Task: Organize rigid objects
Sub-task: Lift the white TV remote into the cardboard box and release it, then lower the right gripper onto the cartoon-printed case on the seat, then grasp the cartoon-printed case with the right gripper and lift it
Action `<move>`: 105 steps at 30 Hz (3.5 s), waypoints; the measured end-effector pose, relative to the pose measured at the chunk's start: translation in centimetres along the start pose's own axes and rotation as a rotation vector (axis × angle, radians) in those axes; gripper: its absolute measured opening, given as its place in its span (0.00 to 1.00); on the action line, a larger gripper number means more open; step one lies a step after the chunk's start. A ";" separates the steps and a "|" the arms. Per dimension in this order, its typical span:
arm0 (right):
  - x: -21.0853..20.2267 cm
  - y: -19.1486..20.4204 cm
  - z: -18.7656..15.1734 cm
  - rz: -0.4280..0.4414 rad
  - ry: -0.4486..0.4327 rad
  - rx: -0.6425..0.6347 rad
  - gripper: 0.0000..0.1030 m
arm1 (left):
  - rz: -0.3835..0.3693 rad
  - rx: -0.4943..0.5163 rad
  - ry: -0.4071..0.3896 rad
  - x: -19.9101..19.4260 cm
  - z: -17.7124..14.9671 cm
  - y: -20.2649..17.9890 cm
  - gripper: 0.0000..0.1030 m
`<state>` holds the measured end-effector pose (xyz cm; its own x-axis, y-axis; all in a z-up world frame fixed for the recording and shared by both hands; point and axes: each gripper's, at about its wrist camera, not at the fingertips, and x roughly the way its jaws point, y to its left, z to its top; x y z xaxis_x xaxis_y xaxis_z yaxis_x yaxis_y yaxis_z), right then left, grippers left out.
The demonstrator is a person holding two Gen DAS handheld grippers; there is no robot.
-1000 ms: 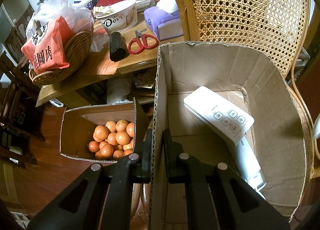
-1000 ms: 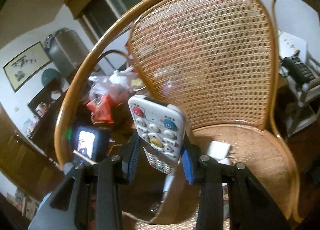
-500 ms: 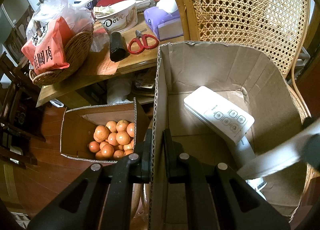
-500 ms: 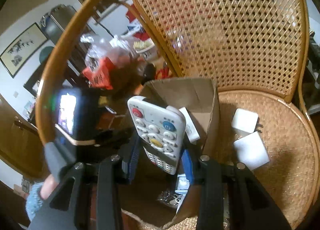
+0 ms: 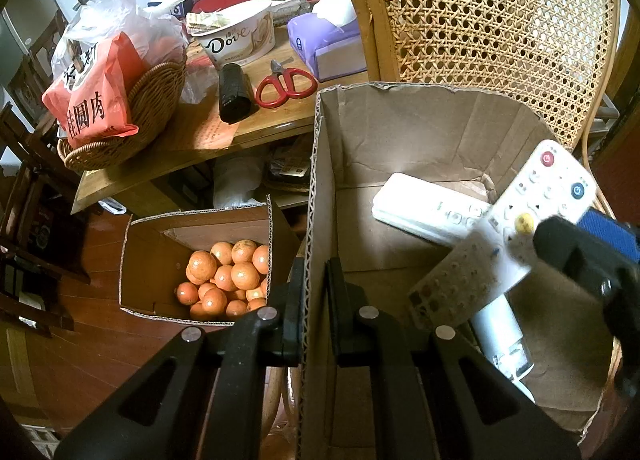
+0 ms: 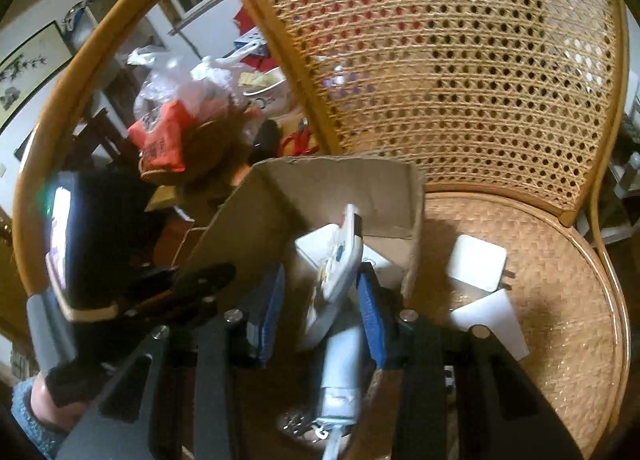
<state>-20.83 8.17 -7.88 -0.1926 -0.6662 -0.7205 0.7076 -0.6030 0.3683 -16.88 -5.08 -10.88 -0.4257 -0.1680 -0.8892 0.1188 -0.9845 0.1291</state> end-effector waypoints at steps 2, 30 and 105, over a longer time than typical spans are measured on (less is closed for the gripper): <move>-0.1 -0.4 0.1 0.032 -0.004 0.017 0.39 | -0.001 -0.002 0.000 0.0 0.0 0.0 0.08; -7.8 -2.7 -0.9 -0.088 -0.117 -0.036 0.95 | 0.012 -0.020 0.001 -0.1 -0.1 0.0 0.08; -10.7 -6.0 -3.3 -0.016 -0.273 0.115 0.61 | 0.006 -0.047 0.009 -0.1 -0.3 0.4 0.08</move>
<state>-20.74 20.36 -4.27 -0.3905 -0.7400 -0.5476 0.6245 -0.6500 0.4330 -16.56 -5.45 -10.85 -0.4171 -0.1734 -0.8921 0.1636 -0.9799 0.1140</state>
